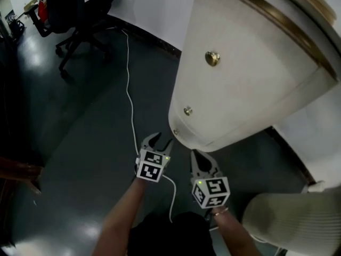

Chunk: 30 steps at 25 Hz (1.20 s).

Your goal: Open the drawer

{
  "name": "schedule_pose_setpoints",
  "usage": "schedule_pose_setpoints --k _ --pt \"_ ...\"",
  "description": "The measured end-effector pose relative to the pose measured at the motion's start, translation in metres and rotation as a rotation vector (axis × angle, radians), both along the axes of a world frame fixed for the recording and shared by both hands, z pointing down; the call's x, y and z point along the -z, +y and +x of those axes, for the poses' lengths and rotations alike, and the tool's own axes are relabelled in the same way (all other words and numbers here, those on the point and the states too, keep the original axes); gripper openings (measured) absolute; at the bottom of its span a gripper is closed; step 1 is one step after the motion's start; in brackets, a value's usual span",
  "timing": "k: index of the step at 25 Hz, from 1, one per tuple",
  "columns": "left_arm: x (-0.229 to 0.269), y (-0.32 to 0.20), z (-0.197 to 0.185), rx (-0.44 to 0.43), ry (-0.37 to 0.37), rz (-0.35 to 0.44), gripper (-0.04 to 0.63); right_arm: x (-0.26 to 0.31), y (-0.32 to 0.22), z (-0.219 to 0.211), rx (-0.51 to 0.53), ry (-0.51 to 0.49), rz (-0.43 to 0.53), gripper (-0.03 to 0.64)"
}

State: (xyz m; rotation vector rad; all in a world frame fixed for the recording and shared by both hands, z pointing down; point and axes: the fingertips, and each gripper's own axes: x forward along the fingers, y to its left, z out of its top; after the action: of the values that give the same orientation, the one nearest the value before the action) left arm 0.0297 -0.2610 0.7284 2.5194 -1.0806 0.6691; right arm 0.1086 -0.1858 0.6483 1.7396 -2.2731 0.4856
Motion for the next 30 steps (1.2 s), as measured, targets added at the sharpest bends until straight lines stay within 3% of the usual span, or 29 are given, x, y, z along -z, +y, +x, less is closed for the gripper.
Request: schedule_pose_setpoints --k 7,19,26,30 --pt "-0.045 -0.014 0.027 -0.048 -0.049 -0.056 0.179 -0.017 0.001 0.015 -0.029 -0.005 -0.009 0.003" --pt "-0.058 -0.034 0.055 -0.124 -0.072 -0.066 0.173 -0.019 0.001 0.031 -0.045 0.013 0.002 0.003" --pt "-0.06 -0.032 0.056 -0.166 -0.038 -0.081 0.13 -0.021 0.006 0.034 -0.033 0.023 -0.002 0.003" --pt "-0.06 -0.033 0.055 -0.163 -0.057 -0.082 0.103 -0.022 0.009 0.039 -0.066 0.013 -0.022 0.003"
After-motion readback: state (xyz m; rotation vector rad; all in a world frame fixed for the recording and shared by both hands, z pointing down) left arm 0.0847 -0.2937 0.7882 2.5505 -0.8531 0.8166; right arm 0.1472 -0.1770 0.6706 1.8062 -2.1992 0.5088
